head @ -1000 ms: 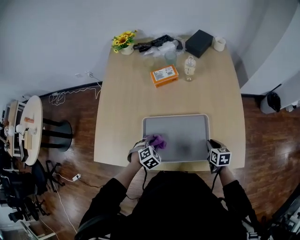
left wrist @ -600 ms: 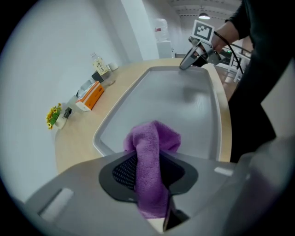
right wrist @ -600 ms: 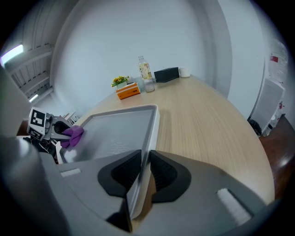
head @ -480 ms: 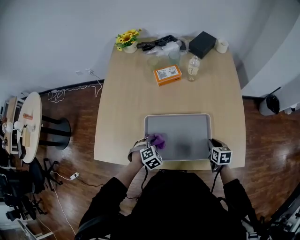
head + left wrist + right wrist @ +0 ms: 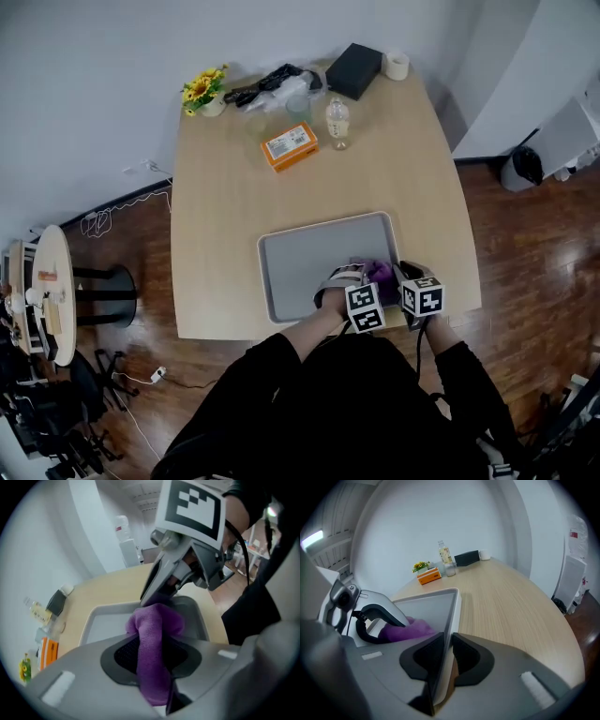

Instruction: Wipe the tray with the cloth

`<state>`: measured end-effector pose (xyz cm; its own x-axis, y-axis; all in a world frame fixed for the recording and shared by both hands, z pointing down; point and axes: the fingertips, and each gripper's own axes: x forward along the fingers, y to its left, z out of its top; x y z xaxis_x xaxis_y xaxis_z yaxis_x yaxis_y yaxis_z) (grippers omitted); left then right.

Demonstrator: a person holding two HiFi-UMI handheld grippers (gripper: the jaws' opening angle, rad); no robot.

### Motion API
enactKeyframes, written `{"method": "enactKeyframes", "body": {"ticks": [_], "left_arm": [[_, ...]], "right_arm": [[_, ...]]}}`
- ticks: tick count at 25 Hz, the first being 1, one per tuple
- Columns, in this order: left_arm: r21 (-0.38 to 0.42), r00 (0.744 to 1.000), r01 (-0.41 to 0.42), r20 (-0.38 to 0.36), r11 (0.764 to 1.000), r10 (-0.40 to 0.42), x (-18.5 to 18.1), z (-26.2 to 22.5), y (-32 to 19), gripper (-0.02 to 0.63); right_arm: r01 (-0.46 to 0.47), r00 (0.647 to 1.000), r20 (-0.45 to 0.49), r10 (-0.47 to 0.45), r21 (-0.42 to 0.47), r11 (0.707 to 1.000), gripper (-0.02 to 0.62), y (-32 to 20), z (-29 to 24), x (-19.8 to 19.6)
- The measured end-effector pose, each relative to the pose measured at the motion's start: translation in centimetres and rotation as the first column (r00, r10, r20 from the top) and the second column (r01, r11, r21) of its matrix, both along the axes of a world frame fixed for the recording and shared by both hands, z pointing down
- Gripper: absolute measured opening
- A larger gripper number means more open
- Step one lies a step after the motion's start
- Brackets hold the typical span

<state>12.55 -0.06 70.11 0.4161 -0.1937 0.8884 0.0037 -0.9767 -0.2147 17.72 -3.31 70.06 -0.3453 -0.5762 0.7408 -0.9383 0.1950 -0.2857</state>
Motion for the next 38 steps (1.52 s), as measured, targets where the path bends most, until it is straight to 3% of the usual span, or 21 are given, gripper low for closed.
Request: {"method": "enactKeyframes", "body": {"ticks": [3, 7, 10, 14, 18, 21, 25, 27, 30, 34, 38], "left_arm": [[0.022, 0.996, -0.078, 0.033, 0.997, 0.077, 2.3, 0.1, 0.4, 0.092], [0.002, 0.999, -0.052, 0.009, 0.999, 0.052, 2.3, -0.1, 0.9, 0.092], [-0.011, 1.000, -0.020, -0.002, 1.000, 0.020, 0.2, -0.1, 1.4, 0.092], [-0.057, 0.990, 0.138, -0.022, 0.989, -0.139, -7.3, 0.7, 2.2, 0.094], [-0.047, 0.942, 0.337, 0.003, 0.940, -0.337, -17.9, 0.8, 1.9, 0.094], [-0.017, 0.918, 0.396, 0.022, 0.918, -0.396, -23.7, 0.7, 2.0, 0.094], [-0.005, 0.908, 0.419, 0.017, 0.908, -0.419, -26.1, 0.8, 2.5, 0.094], [0.016, 0.917, 0.396, 0.043, 0.918, -0.397, -25.7, 0.7, 2.8, 0.094], [-0.006, 0.951, 0.306, 0.056, 0.952, -0.305, -22.4, 0.6, 3.8, 0.094], [-0.051, 0.995, 0.100, 0.015, 0.994, -0.100, -13.7, 0.3, 5.3, 0.094], [-0.054, 0.994, -0.102, -0.029, 0.993, 0.101, -2.9, 0.0, 5.4, 0.094]], "right_arm": [[0.011, 1.000, 0.009, -0.011, 0.000, 1.000, 0.064, -0.1, -0.2, 0.2], [0.015, 1.000, 0.018, -0.015, 0.003, 1.000, 0.066, 0.2, -0.2, 0.5], [0.028, 1.000, 0.014, -0.028, 0.003, 1.000, 0.066, 0.0, -0.2, 0.7], [0.036, 0.999, 0.018, -0.037, 0.010, 0.999, 0.067, 0.1, 0.2, 1.1], [0.033, 0.999, 0.016, -0.033, 0.019, 0.999, 0.069, 0.4, 0.2, 1.2], [0.027, 1.000, -0.001, -0.027, 0.012, 1.000, 0.069, 0.2, 0.2, 1.2], [0.034, 0.999, -0.017, -0.034, 0.006, 0.999, 0.067, 0.0, 0.3, 0.8], [0.037, 0.999, -0.019, -0.037, 0.002, 0.999, 0.069, 0.1, 0.3, 0.6], [0.031, 0.999, -0.020, -0.030, 0.005, 1.000, 0.068, 0.1, 0.1, 0.5], [0.014, 1.000, -0.004, -0.014, 0.012, 1.000, 0.067, 0.0, -0.1, 0.0], [0.003, 1.000, 0.013, -0.003, 0.023, 1.000, 0.067, -0.4, -0.3, 0.1]]}}
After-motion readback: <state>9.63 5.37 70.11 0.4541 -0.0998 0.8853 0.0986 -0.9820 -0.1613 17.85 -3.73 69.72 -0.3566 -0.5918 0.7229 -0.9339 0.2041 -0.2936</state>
